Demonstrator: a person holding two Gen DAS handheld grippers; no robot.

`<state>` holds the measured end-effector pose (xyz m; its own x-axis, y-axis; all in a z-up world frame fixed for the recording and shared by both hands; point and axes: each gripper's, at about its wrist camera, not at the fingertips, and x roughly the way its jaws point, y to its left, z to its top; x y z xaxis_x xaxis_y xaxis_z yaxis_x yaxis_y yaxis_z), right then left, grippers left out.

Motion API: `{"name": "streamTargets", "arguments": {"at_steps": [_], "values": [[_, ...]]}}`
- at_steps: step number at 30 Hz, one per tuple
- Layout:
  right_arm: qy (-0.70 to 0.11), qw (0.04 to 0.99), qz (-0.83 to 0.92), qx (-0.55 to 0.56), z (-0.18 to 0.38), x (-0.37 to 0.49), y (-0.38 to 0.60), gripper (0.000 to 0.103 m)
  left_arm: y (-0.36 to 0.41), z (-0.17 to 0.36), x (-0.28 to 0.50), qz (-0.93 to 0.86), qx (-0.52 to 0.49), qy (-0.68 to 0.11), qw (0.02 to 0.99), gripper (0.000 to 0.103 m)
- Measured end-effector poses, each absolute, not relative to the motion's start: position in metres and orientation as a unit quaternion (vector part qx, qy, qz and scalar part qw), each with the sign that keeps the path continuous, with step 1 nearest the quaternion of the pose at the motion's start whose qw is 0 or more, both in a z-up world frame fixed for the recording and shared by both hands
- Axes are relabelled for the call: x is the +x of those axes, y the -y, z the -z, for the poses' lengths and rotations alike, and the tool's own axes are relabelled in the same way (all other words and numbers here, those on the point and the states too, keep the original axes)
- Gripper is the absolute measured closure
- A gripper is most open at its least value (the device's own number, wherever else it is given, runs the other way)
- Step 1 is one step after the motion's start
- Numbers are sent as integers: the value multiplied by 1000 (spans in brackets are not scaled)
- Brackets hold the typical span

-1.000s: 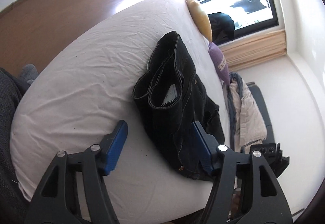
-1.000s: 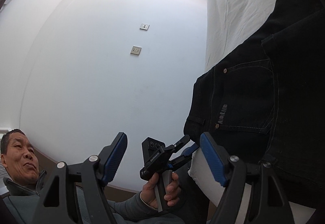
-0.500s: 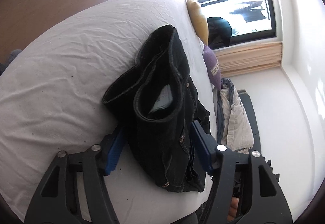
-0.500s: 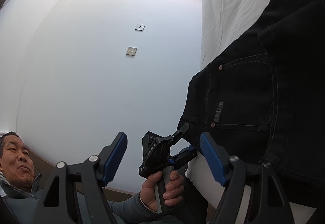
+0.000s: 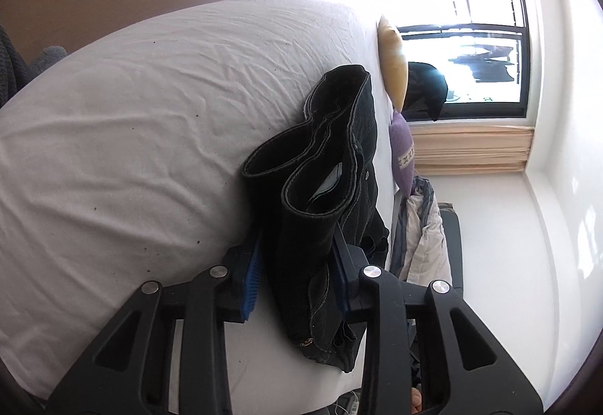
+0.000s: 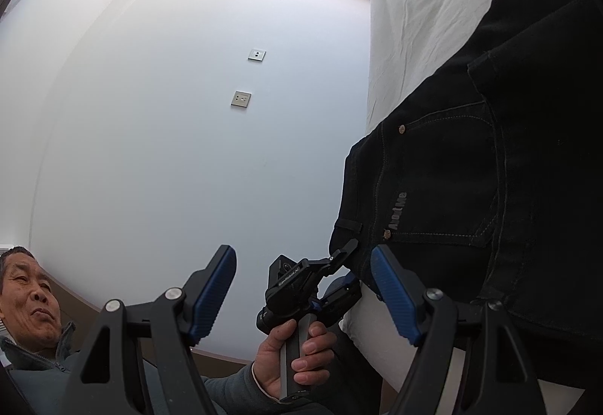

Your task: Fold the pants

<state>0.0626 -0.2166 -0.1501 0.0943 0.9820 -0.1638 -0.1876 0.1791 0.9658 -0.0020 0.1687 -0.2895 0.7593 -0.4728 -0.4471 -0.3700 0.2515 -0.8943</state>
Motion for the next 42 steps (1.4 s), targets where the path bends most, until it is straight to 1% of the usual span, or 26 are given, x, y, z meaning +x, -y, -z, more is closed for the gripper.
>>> {"name": "streamTargets", "arguments": {"at_steps": [1, 3, 4, 5, 6, 8, 10, 11, 12, 14, 15, 18, 23, 29, 31, 34, 35, 39, 42], "values": [[-471, 606, -482, 422, 151, 63, 215, 25, -167, 289, 0, 38, -610, -345, 713, 72], [-474, 605, -484, 419, 151, 63, 210, 25, -162, 286, 3, 50, -610, -331, 718, 55], [-475, 604, -484, 419, 152, 63, 209, 25, -160, 281, 3, 52, -607, -327, 722, 53], [-477, 604, -482, 418, 152, 63, 208, 25, -157, 277, 5, 55, -601, -326, 727, 49], [-477, 604, -482, 418, 153, 64, 206, 25, -155, 275, 7, 59, -594, -328, 732, 47], [-477, 604, -483, 416, 153, 64, 204, 25, -156, 276, 11, 64, -598, -327, 729, 47], [-477, 604, -483, 417, 152, 64, 202, 25, -160, 280, 19, 76, -606, -331, 719, 53], [-477, 605, -484, 415, 152, 64, 201, 25, -162, 283, 23, 76, -605, -341, 716, 77], [-477, 606, -484, 412, 151, 64, 200, 25, -164, 289, 25, 80, -610, -346, 708, 85], [-477, 609, -485, 408, 148, 64, 198, 25, -167, 290, 23, 80, -613, -345, 706, 88], [-476, 610, -486, 405, 146, 64, 198, 25, -165, 283, 21, 77, -599, -343, 720, 90], [-473, 616, -486, 400, 141, 67, 199, 26, -157, 255, 25, 82, -554, -335, 757, 92], [-479, 633, -477, 379, 132, 79, 200, 25, -128, 202, 29, 98, -450, -321, 827, 93], [-519, 674, -432, 299, 110, 102, 205, 25, -72, 142, 48, 126, -309, -313, 889, 93], [-524, 680, -429, 280, 98, 113, 208, 25, -43, 125, 56, 137, -255, -314, 904, 93], [-527, 698, -425, 233, 69, 130, 210, 19, 14, 105, 58, 158, -173, -313, 920, 93], [-528, 704, -424, 212, 59, 134, 209, 18, 39, 100, 56, 163, -142, -314, 925, 93], [-543, 723, -416, 94, 25, 138, 195, 16, 132, 102, 57, 203, -7, -325, 924, 93], [-570, 711, -409, 43, 24, 135, 198, 16, 180, 107, 50, 241, 52, -329, 912, 93]]}}
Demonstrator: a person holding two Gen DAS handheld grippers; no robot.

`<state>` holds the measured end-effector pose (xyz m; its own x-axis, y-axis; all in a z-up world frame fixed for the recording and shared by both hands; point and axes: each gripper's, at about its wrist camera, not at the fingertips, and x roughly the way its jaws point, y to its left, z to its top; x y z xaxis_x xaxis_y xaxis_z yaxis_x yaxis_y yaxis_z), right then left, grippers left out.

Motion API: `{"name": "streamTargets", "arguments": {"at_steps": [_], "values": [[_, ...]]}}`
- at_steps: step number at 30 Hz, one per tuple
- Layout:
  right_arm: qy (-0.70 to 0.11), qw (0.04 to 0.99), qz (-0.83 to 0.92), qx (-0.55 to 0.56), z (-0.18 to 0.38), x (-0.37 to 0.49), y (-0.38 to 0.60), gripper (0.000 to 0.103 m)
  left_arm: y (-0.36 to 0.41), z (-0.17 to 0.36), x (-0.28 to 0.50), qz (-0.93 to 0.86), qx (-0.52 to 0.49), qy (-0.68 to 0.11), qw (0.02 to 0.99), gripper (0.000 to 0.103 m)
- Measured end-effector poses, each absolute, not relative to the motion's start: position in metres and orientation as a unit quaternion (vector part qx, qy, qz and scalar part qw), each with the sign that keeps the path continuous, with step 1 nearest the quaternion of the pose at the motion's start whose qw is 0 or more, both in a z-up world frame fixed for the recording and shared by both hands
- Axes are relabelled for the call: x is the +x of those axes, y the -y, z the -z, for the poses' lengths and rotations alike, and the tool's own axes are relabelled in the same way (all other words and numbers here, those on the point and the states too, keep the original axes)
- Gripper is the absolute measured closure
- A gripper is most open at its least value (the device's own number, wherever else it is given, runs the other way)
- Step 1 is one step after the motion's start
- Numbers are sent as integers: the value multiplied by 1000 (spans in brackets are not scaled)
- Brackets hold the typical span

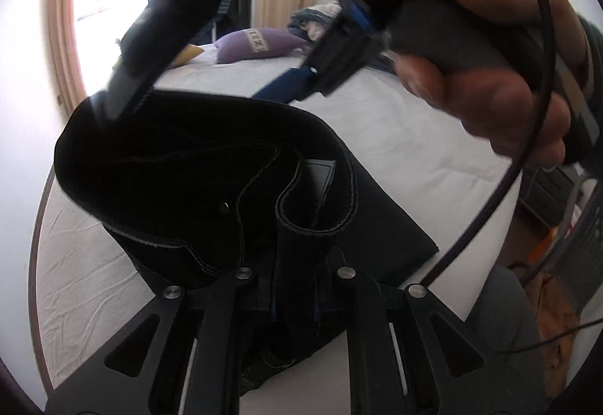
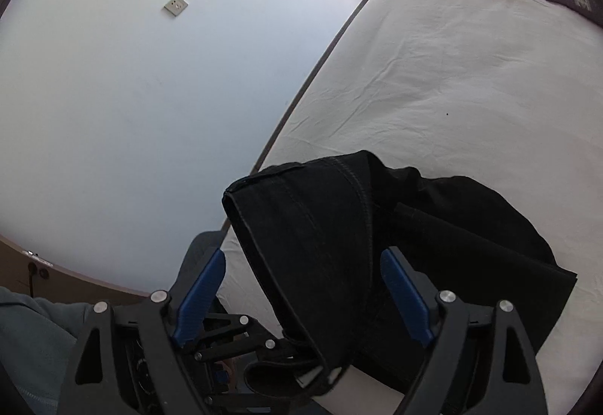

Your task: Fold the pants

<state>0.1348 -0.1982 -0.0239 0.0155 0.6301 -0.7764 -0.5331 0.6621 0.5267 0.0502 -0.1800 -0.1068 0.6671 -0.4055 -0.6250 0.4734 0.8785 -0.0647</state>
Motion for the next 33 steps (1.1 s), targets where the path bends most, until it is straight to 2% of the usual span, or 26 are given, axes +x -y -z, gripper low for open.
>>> {"name": "streamTargets", "arguments": {"at_steps": [5, 14, 19, 21, 23, 24, 25, 28, 33], "values": [[-615, 703, -358, -9, 42, 128, 221, 16, 212, 122, 40, 272, 95, -339, 896, 93], [-625, 701, -327, 102, 60, 123, 251, 14, 236, 142, 27, 262, 158, -341, 889, 93], [-648, 701, -291, 67, 68, 133, 241, 15, 251, 152, 22, 255, 201, -331, 886, 93], [-647, 707, -283, 43, 69, 135, 239, 28, 253, 154, 19, 249, 222, -325, 885, 92], [-646, 711, -278, 30, 71, 136, 243, 57, 258, 157, 18, 245, 236, -323, 883, 92], [-644, 712, -278, 32, 70, 135, 248, 66, 259, 158, 17, 245, 241, -320, 883, 92], [-642, 715, -274, 29, 70, 135, 254, 80, 262, 160, 16, 244, 247, -318, 882, 92], [-632, 725, -271, 37, 70, 134, 269, 84, 269, 161, 12, 244, 262, -308, 882, 92], [-617, 738, -267, 64, 74, 134, 298, 85, 272, 160, 1, 241, 281, -282, 885, 89]]}}
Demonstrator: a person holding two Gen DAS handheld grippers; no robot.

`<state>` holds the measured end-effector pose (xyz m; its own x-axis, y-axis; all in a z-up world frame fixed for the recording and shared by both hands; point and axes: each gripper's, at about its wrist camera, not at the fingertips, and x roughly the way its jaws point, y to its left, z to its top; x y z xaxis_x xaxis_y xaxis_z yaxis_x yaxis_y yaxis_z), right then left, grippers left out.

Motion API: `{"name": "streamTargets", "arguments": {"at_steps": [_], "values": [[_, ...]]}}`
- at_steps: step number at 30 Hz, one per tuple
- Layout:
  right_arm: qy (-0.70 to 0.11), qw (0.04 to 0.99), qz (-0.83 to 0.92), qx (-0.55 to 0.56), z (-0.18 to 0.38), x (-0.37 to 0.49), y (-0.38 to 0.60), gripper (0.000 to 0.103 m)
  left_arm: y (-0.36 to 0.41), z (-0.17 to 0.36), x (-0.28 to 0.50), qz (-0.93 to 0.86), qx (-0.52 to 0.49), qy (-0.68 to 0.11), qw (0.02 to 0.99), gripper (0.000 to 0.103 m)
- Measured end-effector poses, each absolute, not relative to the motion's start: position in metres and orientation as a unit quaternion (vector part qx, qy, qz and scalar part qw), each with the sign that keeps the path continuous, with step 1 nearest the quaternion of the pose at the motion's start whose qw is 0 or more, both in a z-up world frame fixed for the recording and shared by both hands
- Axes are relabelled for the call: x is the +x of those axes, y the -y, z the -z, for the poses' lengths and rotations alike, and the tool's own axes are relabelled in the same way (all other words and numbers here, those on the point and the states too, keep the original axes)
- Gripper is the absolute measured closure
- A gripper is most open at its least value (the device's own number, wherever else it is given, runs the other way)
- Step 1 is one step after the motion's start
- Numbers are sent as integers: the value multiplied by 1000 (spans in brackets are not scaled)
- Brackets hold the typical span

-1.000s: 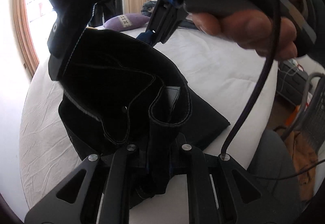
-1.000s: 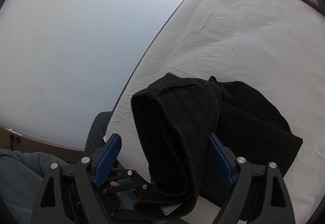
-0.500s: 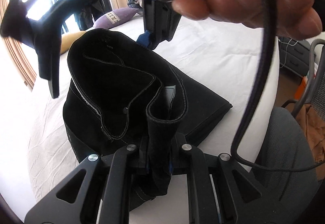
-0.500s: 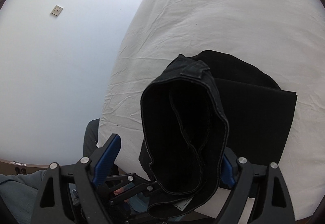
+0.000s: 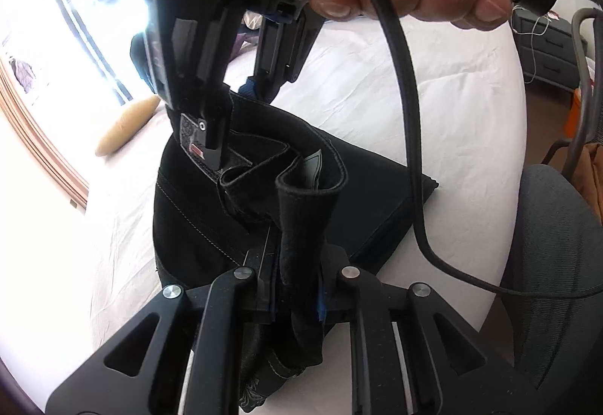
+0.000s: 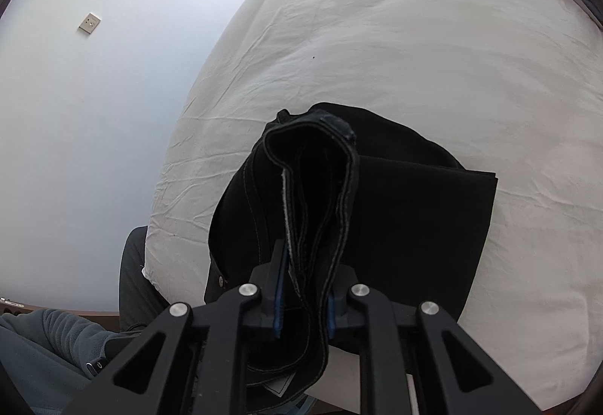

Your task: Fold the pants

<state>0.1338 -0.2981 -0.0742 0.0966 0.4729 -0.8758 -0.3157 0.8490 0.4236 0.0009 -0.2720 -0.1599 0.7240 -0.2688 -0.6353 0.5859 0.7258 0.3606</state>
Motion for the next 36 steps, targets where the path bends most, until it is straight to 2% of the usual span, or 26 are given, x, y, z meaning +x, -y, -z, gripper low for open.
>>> {"name": "streamTargets", "arguments": {"at_steps": [3, 10, 12, 14, 18, 21, 23, 24, 26, 33, 36], "values": [[-606, 740, -273, 102, 79, 135, 318, 85, 260, 152, -9, 251, 260, -265, 894, 85], [-559, 728, -295, 265, 108, 131, 387, 85, 215, 121, -10, 293, 136, -257, 911, 85], [-549, 730, -285, 290, 118, 125, 405, 87, 205, 115, 3, 297, 107, -263, 912, 85], [-537, 729, -283, 315, 127, 118, 420, 95, 208, 119, 19, 298, 103, -282, 906, 85], [-535, 735, -262, 323, 140, 113, 438, 95, 222, 147, 52, 310, 103, -345, 880, 85], [-552, 742, -247, 289, 144, 110, 436, 95, 215, 157, 64, 300, 76, -364, 879, 85], [-560, 744, -243, 273, 147, 108, 432, 90, 207, 158, 70, 290, 74, -362, 883, 85], [-561, 740, -248, 275, 150, 108, 430, 85, 202, 161, 72, 287, 70, -366, 882, 85], [-565, 736, -246, 282, 160, 111, 432, 55, 195, 165, 74, 282, 63, -373, 882, 85], [-570, 724, -248, 299, 197, 134, 424, 51, 203, 177, 82, 284, 66, -394, 872, 85], [-571, 717, -271, 294, 203, 141, 406, 57, 211, 183, 79, 295, 79, -401, 864, 85]]}}
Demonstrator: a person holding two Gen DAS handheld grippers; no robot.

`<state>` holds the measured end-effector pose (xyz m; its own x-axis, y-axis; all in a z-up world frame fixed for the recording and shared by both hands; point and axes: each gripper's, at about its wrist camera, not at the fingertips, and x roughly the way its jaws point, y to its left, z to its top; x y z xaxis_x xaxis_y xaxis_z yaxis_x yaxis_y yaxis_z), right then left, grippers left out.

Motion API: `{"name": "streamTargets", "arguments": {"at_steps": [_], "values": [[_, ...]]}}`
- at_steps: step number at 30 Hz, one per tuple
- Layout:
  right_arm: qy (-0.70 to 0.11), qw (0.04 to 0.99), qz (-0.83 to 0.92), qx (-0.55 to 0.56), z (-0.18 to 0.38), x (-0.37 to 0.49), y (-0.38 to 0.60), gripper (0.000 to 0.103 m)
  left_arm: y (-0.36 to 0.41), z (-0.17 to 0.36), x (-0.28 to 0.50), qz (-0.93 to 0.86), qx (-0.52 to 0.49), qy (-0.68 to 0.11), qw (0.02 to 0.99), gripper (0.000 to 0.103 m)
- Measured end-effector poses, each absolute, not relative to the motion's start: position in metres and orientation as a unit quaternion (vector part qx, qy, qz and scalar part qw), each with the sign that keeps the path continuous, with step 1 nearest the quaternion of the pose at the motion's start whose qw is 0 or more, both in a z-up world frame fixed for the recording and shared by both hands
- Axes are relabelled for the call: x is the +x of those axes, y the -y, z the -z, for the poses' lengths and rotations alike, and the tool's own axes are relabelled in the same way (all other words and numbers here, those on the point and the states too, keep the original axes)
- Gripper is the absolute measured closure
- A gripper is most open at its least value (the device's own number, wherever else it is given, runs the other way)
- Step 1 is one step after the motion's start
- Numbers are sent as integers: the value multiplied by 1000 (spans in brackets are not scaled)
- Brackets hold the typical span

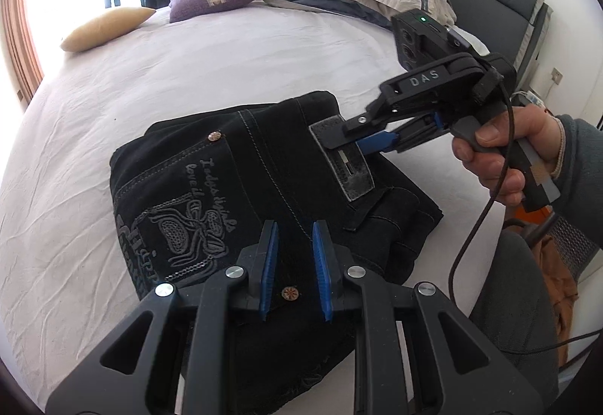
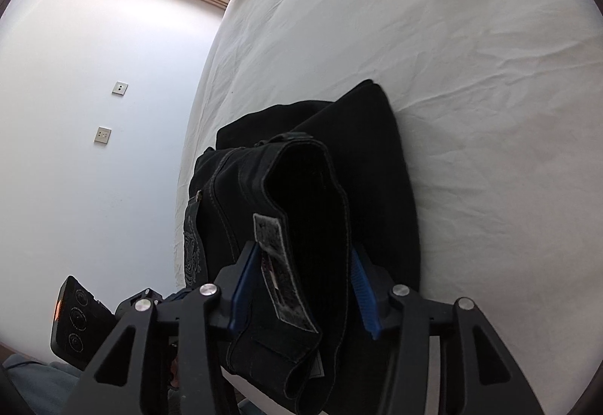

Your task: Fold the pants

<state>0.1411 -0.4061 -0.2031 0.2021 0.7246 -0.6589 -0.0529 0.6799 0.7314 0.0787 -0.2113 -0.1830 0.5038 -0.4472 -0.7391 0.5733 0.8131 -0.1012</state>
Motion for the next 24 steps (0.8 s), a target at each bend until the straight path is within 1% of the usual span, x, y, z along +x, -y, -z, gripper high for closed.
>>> {"name": "streamTargets", "arguments": {"at_steps": [1, 3, 4, 5, 11, 14, 17, 20, 24], "values": [[-572, 717, -278, 285, 203, 143, 399, 70, 215, 187, 79, 297, 87, -409, 858, 85], [-578, 722, -271, 267, 202, 145, 392, 76, 221, 199, 81, 297, 96, -430, 847, 85], [-578, 721, -273, 267, 202, 145, 392, 84, 223, 205, 82, 297, 96, -438, 843, 85], [-575, 724, -272, 267, 200, 145, 393, 87, 224, 208, 84, 297, 94, -441, 842, 85], [-546, 745, -274, 269, 169, 137, 403, 88, 238, 203, 87, 312, 93, -430, 842, 85], [-543, 751, -260, 272, 167, 143, 418, 89, 255, 200, 91, 328, 99, -428, 837, 85], [-551, 734, -266, 295, 179, 150, 431, 89, 271, 207, 93, 339, 107, -429, 830, 85], [-578, 712, -243, 315, 211, 156, 439, 88, 279, 228, 100, 337, 104, -449, 821, 85], [-567, 694, -251, 366, 228, 153, 448, 88, 272, 230, 108, 347, 80, -453, 817, 85]]}}
